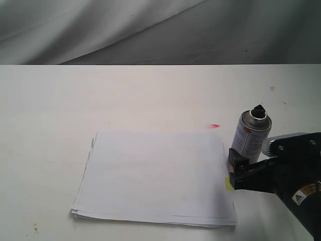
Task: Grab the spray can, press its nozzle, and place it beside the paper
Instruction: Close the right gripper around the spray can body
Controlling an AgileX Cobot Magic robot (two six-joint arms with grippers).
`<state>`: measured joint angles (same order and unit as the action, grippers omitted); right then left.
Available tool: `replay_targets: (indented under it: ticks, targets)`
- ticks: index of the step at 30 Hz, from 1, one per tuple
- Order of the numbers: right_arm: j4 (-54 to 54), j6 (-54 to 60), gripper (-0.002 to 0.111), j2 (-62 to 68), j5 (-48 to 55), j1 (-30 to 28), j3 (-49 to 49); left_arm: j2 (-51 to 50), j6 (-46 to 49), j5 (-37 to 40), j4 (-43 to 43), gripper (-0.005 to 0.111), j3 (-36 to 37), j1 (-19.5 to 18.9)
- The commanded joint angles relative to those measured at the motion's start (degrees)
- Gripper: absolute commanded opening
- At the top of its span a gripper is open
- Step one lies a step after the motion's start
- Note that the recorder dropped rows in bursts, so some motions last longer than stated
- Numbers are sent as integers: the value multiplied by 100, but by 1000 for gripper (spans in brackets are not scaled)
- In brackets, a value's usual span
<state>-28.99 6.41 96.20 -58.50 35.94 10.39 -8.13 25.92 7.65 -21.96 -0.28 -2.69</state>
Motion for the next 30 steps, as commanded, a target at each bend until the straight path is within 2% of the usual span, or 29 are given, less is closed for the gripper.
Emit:
replay_targets:
  ticks: [1,4,11,22,24,26,28,29,30]
  targets:
    - [-226,80,93,481,-217,-14,177,31,-28,8,4,0,28,33]
    - [-311,80,93,676,-354,-58,375,31,-28,8,4,0,28,33]
    - [345,58,93,1079,-257,-734,708,31,-28,8,4,0,28,33]
    - [475,109,91,1418,-360,-745,977,31,-28,8,4,0,28,33]
    - [475,109,86,1418,-360,-745,977,31,-28,8,4,0,28,33]
    - [487,109,73,1418,-360,-745,977,31,-28,8,4,0,28,33]
    - [528,120,44,1418,-370,-745,977,31,-28,8,4,0,28,33]
    - [562,132,36,1418,-369,-745,977,31,-28,8,4,0,28,33]
    - [585,132,23,1418,-382,-745,977,31,-28,8,4,0,28,33]
